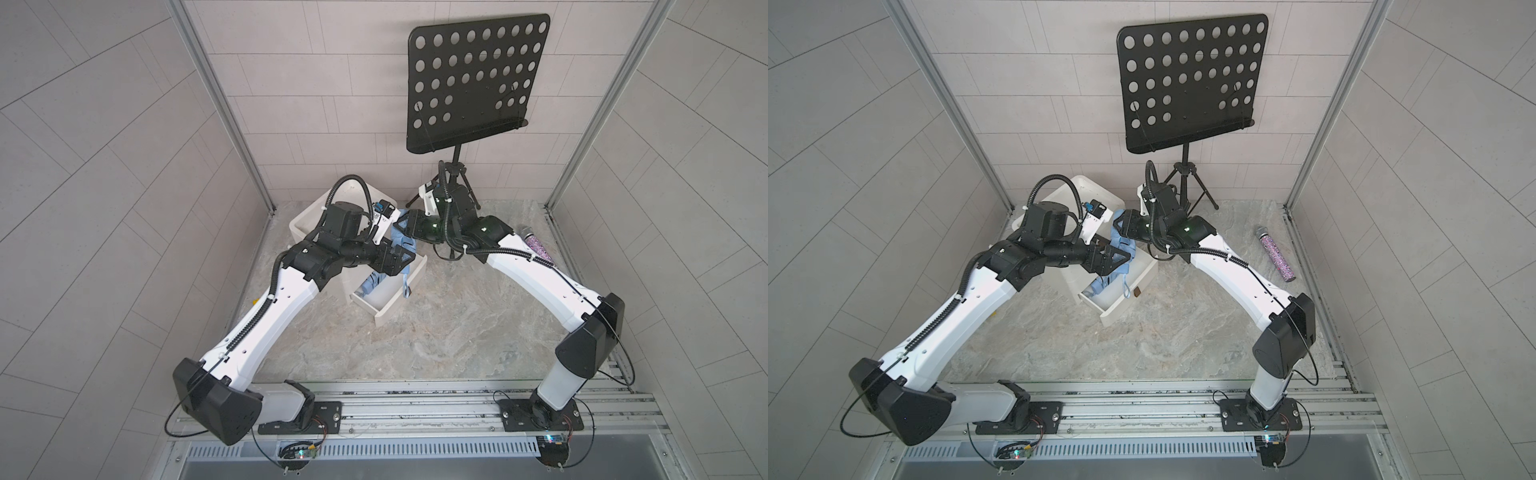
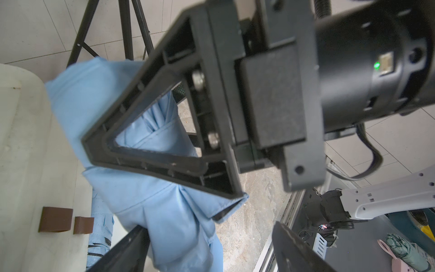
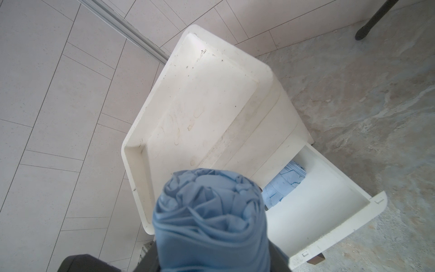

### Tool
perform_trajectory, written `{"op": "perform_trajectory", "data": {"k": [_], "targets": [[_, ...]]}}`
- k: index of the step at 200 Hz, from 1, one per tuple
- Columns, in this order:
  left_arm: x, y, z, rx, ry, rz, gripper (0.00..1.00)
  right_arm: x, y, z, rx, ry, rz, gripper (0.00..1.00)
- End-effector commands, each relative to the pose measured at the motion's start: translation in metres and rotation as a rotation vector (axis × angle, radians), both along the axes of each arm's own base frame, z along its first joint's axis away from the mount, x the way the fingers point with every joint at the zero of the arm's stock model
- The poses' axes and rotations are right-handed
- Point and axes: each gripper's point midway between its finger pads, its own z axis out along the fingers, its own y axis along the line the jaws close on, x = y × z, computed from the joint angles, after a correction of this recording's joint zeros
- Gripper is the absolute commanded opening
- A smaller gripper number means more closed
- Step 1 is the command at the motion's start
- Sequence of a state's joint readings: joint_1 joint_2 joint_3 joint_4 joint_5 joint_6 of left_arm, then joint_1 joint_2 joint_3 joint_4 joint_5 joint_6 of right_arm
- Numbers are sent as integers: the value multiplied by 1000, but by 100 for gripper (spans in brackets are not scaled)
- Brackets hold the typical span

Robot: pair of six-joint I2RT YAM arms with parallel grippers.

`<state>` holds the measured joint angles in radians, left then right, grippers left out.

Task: Place the umbrella in the drawer by color
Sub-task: Pick up the umbrella from the center of the board.

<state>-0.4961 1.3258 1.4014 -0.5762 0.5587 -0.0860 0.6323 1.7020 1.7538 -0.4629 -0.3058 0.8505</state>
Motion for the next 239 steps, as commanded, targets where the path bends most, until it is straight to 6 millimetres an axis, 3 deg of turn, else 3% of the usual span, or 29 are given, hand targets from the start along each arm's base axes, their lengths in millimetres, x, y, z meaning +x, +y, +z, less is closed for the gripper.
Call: {"op": "perform_trajectory", "data": {"k": [1,57,132,144,201,222,239], "targets": [[22,6,-7,55,-41,86,88,-22,23,57,142,-91,87,33],[45,47,-1,193,-116,310,87,-30,15,65,143,-109,83,33],[21,7,10,20,-36,96,85,-34,22,69,192,-110,101,33],[15,0,10,-6,-12,54,79,-34,22,71,197,-113,101,33],[-1,-1,20,-96,38,-20,17,-37,18,75,233,-126,90,36],[2,6,22,-125,63,-15,4,-40,14,77,238,-131,89,43],[5,13,26,-152,79,-7,0,-41,12,78,250,-135,89,47]]}}
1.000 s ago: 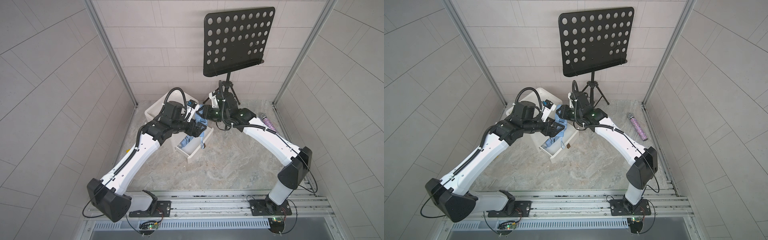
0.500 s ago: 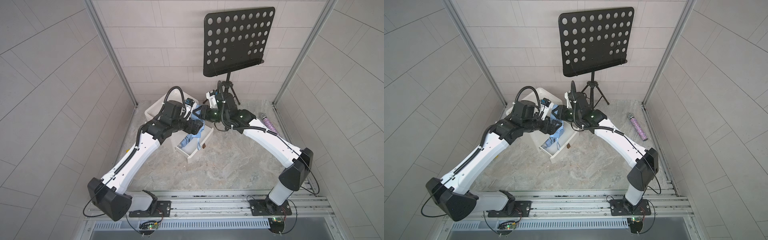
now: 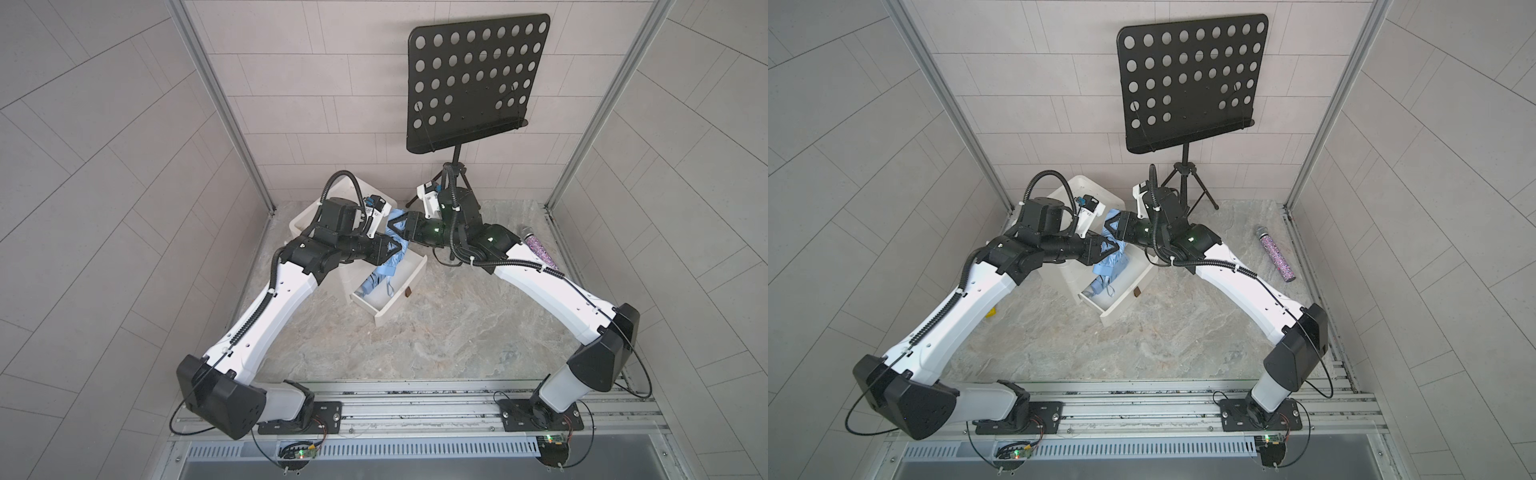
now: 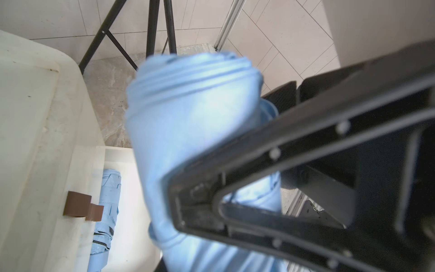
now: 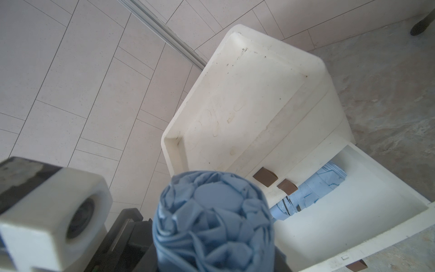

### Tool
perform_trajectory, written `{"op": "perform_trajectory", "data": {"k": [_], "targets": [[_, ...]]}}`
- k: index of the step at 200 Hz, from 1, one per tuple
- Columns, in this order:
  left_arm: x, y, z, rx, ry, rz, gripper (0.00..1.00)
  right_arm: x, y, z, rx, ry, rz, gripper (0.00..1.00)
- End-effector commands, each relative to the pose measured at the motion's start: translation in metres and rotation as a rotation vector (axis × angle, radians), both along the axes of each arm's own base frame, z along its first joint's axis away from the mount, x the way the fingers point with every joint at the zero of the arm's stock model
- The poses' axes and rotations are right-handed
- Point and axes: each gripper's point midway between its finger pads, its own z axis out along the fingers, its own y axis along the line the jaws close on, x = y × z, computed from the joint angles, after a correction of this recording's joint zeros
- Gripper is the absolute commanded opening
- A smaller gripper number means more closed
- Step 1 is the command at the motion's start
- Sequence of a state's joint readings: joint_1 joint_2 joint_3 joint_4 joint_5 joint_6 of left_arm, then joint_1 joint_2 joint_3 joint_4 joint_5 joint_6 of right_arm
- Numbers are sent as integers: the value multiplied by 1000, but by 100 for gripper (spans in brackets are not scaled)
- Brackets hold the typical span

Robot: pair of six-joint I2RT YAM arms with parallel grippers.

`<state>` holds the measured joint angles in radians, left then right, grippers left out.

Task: Place the umbrella in the drawer by color
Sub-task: Pick up the umbrella from the center of the board.

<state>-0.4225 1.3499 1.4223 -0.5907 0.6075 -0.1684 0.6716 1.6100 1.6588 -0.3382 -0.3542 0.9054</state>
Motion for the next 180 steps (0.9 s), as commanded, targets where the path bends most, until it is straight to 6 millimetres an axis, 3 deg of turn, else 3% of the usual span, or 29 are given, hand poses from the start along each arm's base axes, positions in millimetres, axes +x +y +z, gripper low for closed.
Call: {"op": "perform_trajectory", "data": {"k": [1,22,40,72,133,180], "targets": [[-10,-2,26,-105,-16,-76,0,-12,-2,49,131,-88,26,48],[-8,6,34,-139,-7,-67,0,-12,-6,49,134,-90,32,64],[-7,12,43,-160,-13,-64,0,-13,-11,52,145,-105,34,70],[-5,21,53,-202,-2,-59,0,-19,-25,62,142,-148,35,72],[-8,28,84,-309,26,-108,0,-34,-73,90,257,-278,27,74],[-24,22,109,-378,36,-196,0,-57,-62,94,329,-349,190,75]]}}
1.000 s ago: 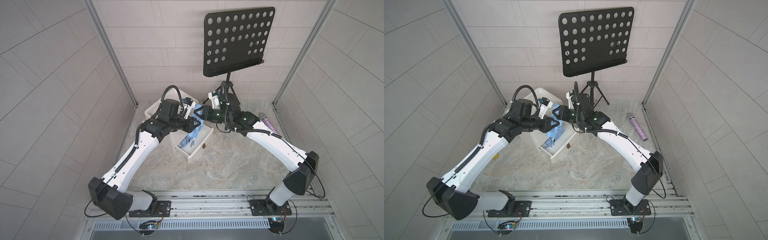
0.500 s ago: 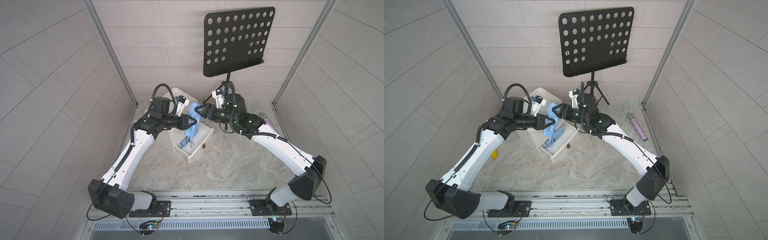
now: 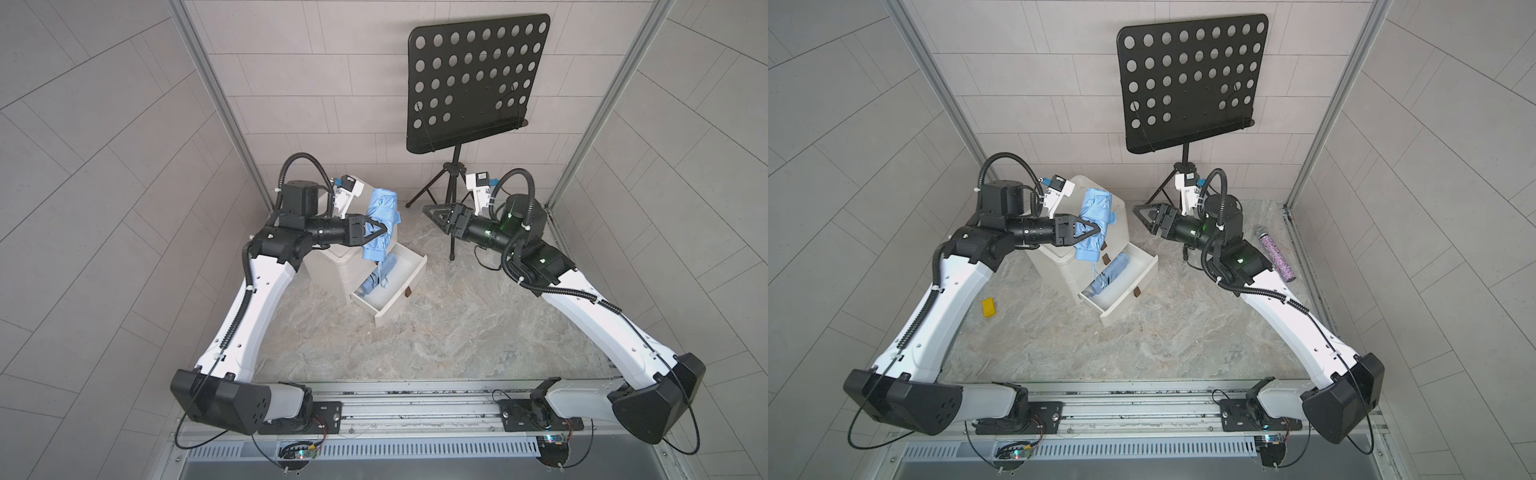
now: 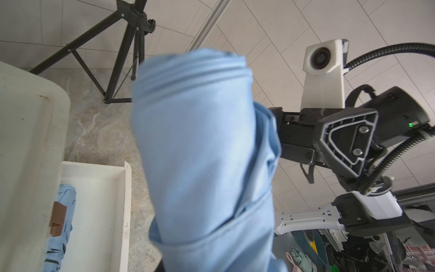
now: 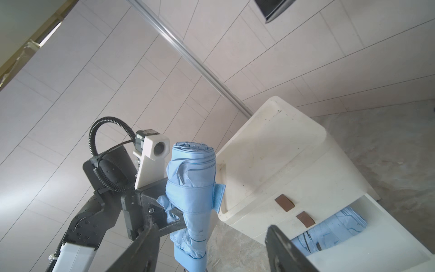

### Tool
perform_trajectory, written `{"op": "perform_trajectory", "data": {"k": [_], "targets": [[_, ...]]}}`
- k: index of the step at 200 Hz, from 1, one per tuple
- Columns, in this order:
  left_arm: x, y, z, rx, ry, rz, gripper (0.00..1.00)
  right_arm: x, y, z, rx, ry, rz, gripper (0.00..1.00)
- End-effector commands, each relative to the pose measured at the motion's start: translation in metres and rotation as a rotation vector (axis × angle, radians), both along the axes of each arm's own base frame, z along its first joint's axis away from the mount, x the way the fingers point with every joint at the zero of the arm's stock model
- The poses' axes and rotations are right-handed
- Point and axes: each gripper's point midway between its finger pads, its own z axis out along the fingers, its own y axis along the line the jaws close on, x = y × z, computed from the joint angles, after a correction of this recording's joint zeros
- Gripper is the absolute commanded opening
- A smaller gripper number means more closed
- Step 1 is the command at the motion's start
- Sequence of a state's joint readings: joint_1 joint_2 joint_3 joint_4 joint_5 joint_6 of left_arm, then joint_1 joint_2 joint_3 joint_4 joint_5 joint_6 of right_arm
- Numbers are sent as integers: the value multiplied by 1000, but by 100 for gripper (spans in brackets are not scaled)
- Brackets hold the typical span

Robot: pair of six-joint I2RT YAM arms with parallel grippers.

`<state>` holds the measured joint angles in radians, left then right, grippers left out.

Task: Place the umbrella in the drawer by color
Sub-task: Pick up the umbrella from the center of the board.

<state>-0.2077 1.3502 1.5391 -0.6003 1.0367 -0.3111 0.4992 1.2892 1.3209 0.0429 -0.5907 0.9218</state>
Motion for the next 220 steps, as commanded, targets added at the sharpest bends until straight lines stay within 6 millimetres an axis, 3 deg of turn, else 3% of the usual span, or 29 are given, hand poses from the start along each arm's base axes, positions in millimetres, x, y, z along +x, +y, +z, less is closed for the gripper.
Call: {"op": "perform_trajectory", "data": {"k": [1,69,220], "targets": [[-16,-6,38,-84,-64,-91,0,-23,11,23,70,-103,132,75],[-36,-15,58,-171,-17,-235,0,-36,33,43,106,-174,237,75],[-46,-17,64,-192,8,-291,0,-13,75,48,125,-147,287,73]]}}
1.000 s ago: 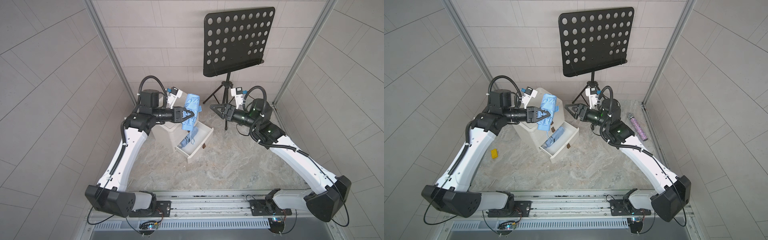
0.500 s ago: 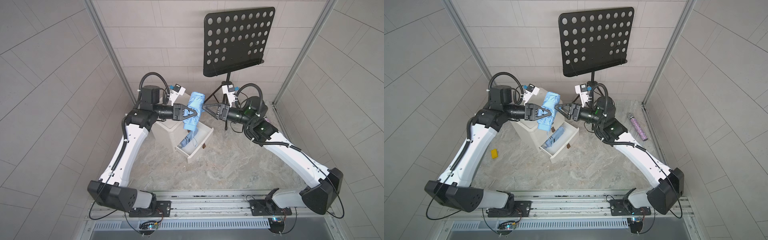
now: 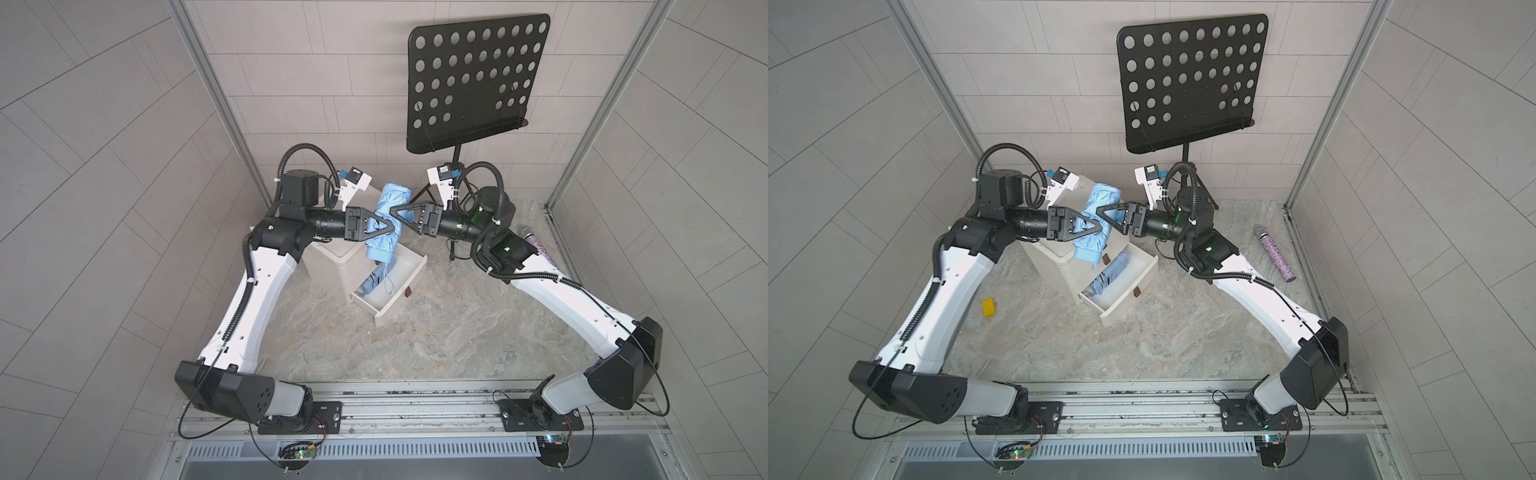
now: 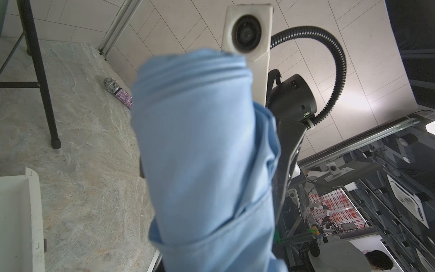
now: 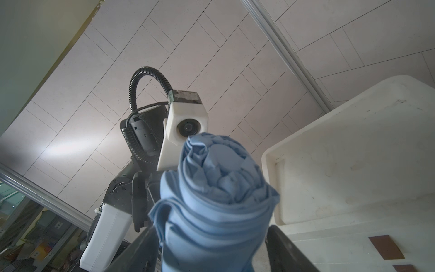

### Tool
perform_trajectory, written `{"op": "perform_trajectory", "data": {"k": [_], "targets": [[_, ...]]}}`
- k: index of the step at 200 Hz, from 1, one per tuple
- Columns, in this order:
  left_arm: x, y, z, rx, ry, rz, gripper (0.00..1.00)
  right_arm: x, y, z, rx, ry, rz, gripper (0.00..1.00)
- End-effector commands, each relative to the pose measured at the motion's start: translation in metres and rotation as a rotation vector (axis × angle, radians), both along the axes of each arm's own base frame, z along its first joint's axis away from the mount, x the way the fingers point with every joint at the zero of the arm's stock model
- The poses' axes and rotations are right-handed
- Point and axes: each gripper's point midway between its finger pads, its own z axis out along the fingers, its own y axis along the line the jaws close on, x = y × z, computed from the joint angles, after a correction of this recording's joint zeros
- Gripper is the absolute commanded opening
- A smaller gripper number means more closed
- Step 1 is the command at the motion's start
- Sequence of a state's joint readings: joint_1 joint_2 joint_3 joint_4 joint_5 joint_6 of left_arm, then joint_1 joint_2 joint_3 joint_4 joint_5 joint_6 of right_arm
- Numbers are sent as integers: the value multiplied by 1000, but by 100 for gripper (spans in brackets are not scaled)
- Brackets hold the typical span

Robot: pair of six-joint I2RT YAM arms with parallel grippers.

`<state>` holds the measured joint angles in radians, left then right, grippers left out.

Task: Place the umbrella in the drawer by color
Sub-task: Pick up the umbrella from the center of the board.

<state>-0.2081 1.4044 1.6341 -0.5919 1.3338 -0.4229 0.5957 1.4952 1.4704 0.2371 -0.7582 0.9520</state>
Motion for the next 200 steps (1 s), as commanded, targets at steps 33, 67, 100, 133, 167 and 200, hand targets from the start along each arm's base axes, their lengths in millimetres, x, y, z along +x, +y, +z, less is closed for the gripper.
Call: {"op": "perform_trajectory", "data": {"k": [33,67,100,133,167,200], "targets": [[-16,0,24,-37,-79,-51,0,-2,8,25,75,-37,41,65],[-15,0,22,-37,-71,-56,0,-2,18,23,94,-25,75,52],[-16,-1,20,-34,-72,-59,14,-1,18,21,101,-19,72,37],[-15,-1,18,-27,-75,-55,47,0,12,21,91,-24,45,34],[-16,1,17,-24,-76,-55,65,10,-5,18,89,-5,-25,31],[-18,6,15,-17,-90,-48,69,25,-28,10,91,29,-106,30]]}}
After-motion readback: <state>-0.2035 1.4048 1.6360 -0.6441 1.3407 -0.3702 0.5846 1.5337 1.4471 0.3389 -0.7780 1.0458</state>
